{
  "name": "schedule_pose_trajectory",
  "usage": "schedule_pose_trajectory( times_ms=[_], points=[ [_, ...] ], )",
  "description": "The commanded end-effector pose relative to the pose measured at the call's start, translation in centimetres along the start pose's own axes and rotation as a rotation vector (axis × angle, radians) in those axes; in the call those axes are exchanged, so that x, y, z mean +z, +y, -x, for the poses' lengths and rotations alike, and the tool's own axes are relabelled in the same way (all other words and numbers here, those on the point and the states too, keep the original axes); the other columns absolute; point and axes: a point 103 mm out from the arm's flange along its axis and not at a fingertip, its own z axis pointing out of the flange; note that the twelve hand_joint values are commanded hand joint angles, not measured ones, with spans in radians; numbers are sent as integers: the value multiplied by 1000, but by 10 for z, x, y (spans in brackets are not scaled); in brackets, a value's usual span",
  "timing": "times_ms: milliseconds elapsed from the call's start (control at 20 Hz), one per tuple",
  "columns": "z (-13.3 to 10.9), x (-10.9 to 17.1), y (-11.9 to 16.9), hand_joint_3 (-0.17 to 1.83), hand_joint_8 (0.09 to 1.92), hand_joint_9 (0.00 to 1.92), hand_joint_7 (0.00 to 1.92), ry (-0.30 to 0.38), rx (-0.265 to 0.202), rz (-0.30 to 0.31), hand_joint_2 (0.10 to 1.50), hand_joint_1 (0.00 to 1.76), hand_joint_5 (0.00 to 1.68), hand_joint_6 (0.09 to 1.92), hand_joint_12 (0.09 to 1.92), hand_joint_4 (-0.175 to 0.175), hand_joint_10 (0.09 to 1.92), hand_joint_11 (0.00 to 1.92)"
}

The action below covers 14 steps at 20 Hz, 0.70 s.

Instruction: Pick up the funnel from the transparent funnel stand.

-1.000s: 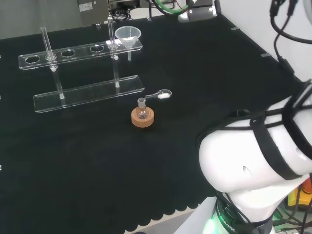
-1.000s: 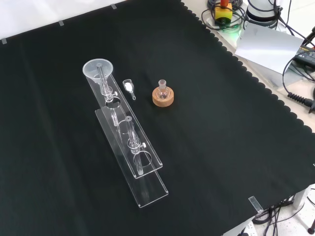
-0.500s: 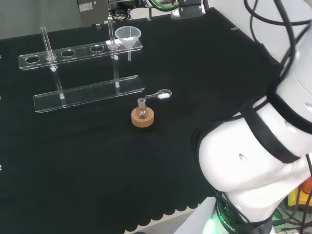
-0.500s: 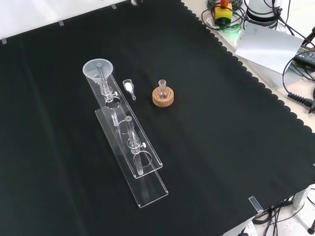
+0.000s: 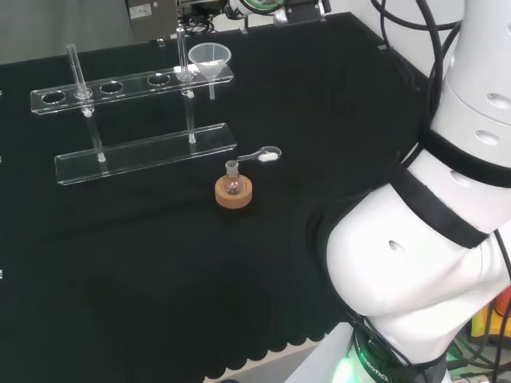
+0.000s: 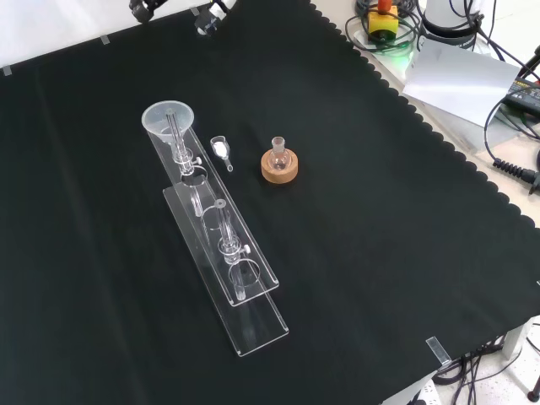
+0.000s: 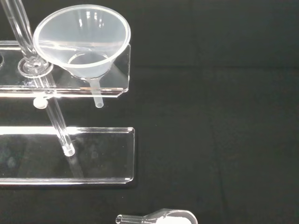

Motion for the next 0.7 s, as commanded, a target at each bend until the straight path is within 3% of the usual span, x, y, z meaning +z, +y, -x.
schedule_pose_trajectory(
  times_ms=[50,500,700],
  points=[
    [-12,20,52,203,505,205,81,-43,-89,-62,1072,392,241,87,1408,9,663,0],
    [-3,30,74,208,516,202,74,-53,-101,-102,1063,387,228,87,1415,10,665,0],
    [-12,34,76,185,526,191,49,-74,-116,-126,981,463,193,87,1426,24,667,0]
  ],
)
